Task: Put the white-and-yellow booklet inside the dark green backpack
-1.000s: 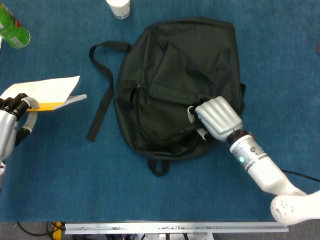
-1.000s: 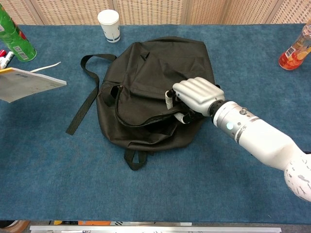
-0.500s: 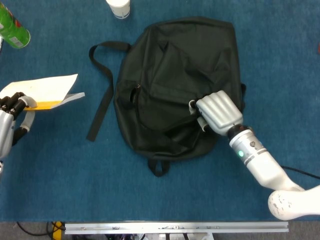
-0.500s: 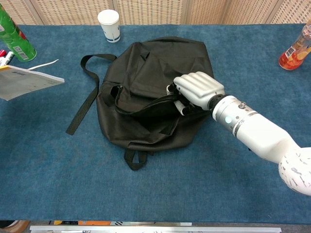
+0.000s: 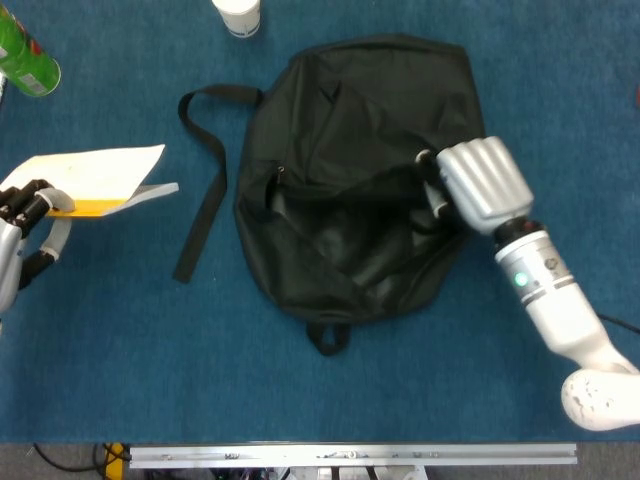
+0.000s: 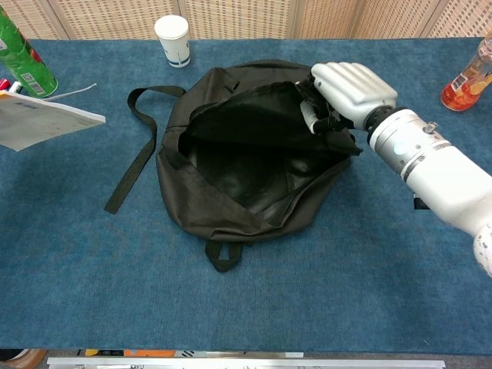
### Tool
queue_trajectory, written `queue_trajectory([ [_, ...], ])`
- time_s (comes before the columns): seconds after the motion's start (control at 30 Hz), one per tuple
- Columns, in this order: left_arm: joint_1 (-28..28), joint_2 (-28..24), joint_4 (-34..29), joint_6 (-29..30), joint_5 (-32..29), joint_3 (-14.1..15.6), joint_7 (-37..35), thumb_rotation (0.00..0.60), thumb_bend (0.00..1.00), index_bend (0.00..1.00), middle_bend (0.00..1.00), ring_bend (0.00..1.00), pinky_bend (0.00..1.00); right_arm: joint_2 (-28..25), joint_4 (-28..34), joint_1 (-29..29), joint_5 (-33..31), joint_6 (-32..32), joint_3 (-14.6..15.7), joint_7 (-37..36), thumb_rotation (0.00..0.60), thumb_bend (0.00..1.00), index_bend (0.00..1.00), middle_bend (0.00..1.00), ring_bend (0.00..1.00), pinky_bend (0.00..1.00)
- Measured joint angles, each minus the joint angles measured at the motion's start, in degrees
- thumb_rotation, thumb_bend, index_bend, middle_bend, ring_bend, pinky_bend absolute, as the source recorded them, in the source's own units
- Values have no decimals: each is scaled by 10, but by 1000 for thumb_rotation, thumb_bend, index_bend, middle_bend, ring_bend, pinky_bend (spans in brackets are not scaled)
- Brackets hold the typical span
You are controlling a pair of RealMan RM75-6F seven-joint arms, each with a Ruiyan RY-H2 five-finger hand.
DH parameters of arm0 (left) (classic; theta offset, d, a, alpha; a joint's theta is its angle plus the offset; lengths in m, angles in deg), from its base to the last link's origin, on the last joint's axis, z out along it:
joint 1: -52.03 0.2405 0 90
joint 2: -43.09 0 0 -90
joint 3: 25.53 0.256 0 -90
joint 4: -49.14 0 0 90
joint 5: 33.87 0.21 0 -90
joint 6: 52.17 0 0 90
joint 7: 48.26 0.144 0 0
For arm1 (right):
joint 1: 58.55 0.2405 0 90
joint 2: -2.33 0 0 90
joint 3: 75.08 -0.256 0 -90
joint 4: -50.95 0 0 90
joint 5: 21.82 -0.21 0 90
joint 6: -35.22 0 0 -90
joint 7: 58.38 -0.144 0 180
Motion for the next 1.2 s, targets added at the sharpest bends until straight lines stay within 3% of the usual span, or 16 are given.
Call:
queue_trajectory([
  [0.27,-11,-15,-27,3,5,-7,-32,600,472,709,795,732,843,-6,13,-6,-27,24,-32,-13,600,639,786,699,617,903],
  [0.6,-24,-49,-81,-2,5,-15,-82,600,472,711,797,732,843,36,13,11,-47,38,-59,-7,600,639,786,699,620,906],
  [1.2,-57,-56,-127,-27,56,11,-128,600,473,714,798,732,843,109,14,52,-77,45,-115,-29,600,638,786,699,621,906],
])
